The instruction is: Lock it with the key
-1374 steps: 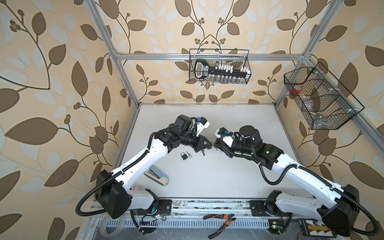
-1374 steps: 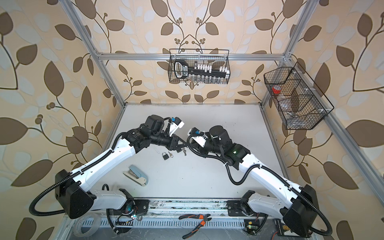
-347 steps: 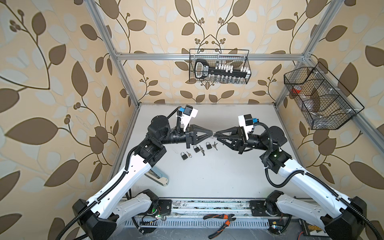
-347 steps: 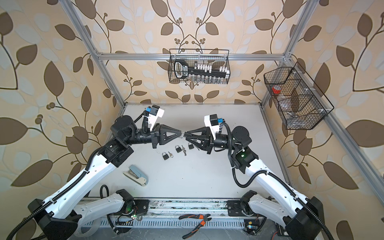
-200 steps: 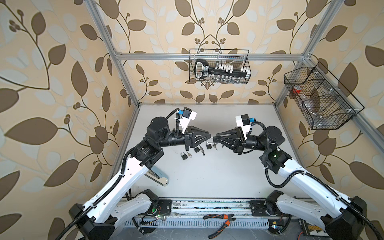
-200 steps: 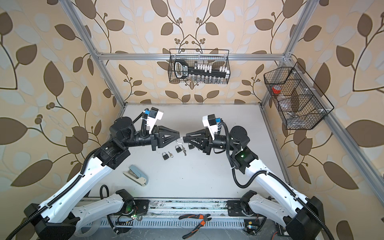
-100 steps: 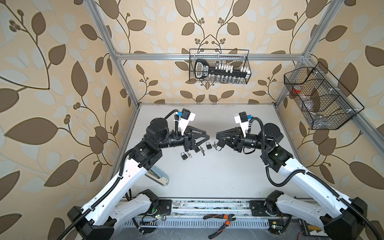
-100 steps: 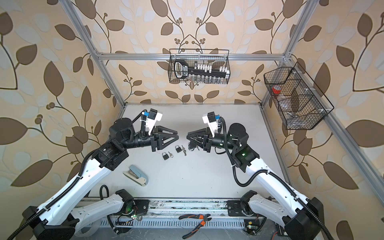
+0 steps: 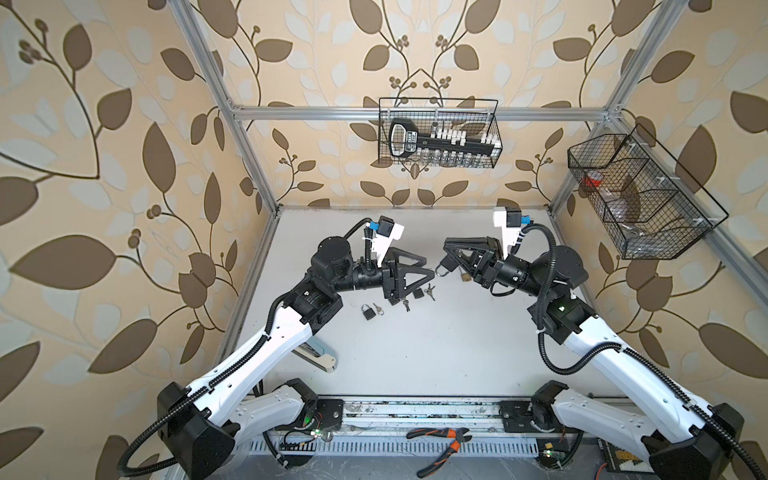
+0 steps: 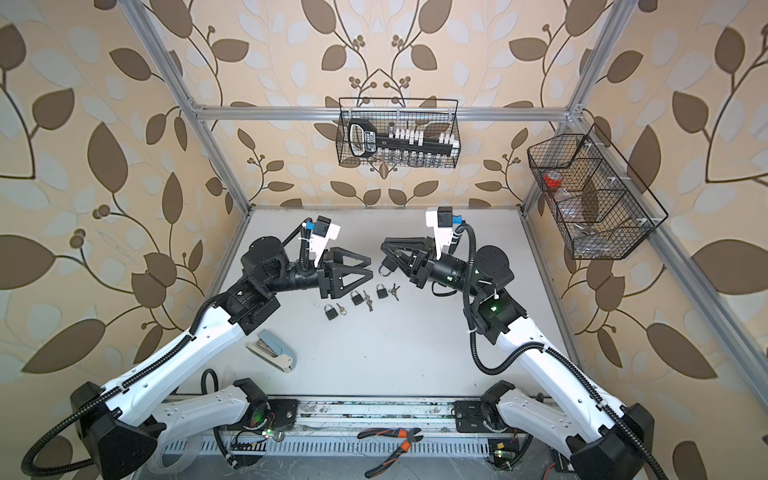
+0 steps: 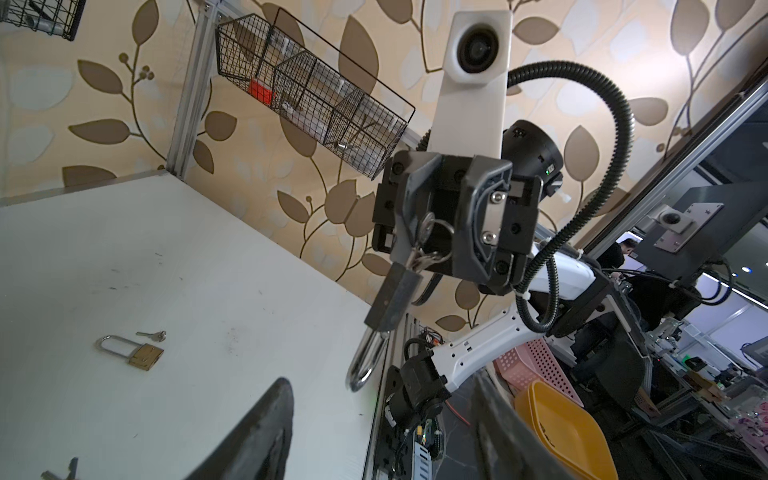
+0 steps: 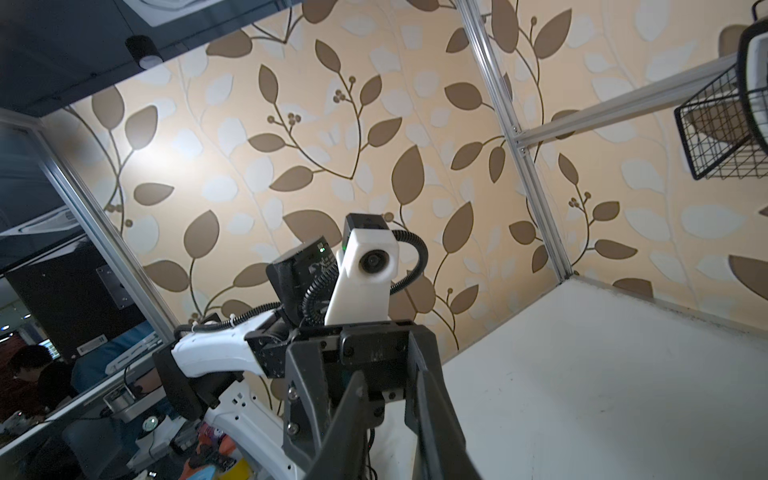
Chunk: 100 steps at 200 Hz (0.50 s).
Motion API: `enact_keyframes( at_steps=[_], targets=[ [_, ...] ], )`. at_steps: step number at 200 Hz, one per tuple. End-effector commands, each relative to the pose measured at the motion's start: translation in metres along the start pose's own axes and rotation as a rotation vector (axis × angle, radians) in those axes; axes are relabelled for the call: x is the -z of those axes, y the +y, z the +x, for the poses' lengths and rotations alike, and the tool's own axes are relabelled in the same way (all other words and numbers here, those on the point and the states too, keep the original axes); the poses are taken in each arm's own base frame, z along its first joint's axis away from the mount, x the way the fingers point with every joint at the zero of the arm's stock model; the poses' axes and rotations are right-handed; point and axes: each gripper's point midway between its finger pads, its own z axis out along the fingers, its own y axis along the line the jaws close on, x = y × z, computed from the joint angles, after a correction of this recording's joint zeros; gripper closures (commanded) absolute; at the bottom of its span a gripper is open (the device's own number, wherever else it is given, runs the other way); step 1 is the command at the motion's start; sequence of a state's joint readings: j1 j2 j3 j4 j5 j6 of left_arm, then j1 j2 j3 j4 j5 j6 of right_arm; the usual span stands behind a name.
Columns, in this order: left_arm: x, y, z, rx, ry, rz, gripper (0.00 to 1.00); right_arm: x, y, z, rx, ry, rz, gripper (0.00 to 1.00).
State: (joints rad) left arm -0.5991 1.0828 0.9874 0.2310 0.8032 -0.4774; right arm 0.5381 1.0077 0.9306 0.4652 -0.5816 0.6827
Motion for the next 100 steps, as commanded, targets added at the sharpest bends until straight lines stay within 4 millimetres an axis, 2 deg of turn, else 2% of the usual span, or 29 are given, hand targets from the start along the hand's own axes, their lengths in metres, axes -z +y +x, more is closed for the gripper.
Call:
enact_keyframes(
  at_steps=[1,44,81,100],
  targets=[
    [-0.002,-0.026,-0.021,-0.06,-0.085,0.103,0.34,0.006,0.02,-0.041,0.011,-0.156,-0.037,1.0],
    [-0.015,-0.039,-0.019,-0.078,-0.07,0.151,0.41,0.005,0.024,-0.048,-0.016,-0.186,-0.067,1.0],
    [-0.022,-0.04,-0.019,-0.08,-0.074,0.16,0.44,0.006,0.026,-0.047,-0.028,-0.187,-0.076,1.0],
    [-0.023,-0.043,-0.02,-0.089,-0.081,0.172,0.49,0.008,0.026,-0.046,-0.037,-0.188,-0.078,1.0]
  ],
)
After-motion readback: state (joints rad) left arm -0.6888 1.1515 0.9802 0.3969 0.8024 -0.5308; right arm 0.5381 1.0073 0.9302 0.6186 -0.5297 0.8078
